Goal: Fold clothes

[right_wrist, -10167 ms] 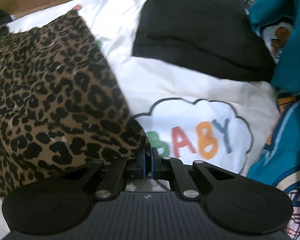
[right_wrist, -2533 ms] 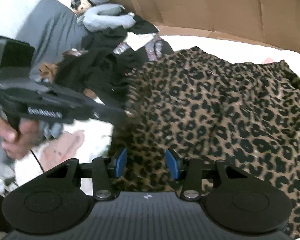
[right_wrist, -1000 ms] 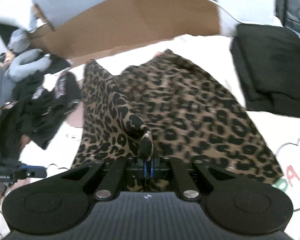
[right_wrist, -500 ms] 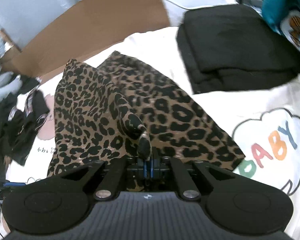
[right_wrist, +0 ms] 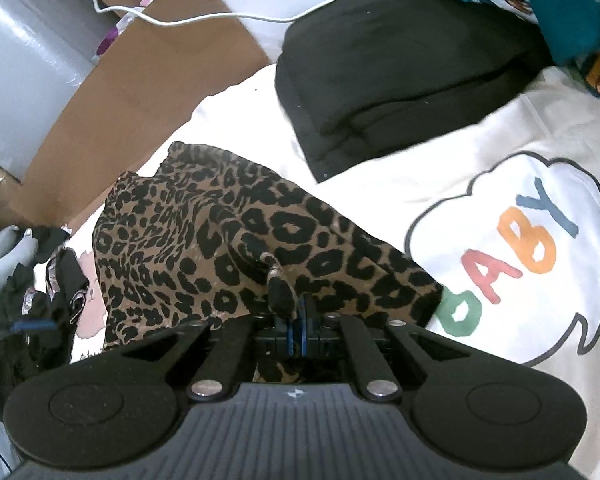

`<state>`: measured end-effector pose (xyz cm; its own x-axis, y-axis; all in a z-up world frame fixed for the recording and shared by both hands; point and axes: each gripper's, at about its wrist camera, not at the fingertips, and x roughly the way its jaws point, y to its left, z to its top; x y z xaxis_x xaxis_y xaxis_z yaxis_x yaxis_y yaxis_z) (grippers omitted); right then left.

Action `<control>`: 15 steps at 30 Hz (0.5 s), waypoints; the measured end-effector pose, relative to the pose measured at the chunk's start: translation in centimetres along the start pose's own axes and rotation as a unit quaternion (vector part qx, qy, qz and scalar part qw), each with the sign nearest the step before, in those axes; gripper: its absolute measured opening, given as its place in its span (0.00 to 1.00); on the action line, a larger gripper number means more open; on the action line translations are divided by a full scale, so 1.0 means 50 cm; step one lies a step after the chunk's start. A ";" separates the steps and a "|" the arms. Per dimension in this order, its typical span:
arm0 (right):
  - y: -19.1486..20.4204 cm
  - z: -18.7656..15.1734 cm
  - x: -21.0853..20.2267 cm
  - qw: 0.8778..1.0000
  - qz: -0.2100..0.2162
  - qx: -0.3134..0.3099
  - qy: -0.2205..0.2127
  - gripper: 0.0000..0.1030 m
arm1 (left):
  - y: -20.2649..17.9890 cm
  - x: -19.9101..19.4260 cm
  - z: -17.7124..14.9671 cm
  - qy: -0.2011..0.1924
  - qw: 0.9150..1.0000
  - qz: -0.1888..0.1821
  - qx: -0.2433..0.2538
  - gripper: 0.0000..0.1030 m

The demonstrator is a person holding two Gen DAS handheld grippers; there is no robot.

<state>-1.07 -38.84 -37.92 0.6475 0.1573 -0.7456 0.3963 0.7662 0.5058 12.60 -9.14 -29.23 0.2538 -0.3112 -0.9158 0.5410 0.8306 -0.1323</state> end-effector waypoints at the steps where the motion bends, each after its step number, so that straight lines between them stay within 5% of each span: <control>1: -0.006 -0.003 0.000 1.000 0.002 0.003 -0.001 0.01 | 0.001 0.005 0.015 0.002 1.000 0.007 -0.001 0.28; 5: -0.038 -0.014 -0.006 0.999 0.010 0.031 -0.007 0.00 | 0.012 0.021 0.086 0.008 1.000 0.019 -0.019 0.37; 15: -0.097 -0.026 -0.016 0.996 0.028 0.082 -0.018 0.04 | 0.013 0.106 0.270 0.008 0.992 0.027 -0.120 0.38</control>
<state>-4.35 -41.86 -40.32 0.6931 0.1727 -0.6998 0.4575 0.6448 0.6123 25.15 -16.48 -29.07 0.2632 -0.2574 -0.9298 0.3193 0.9327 -0.1678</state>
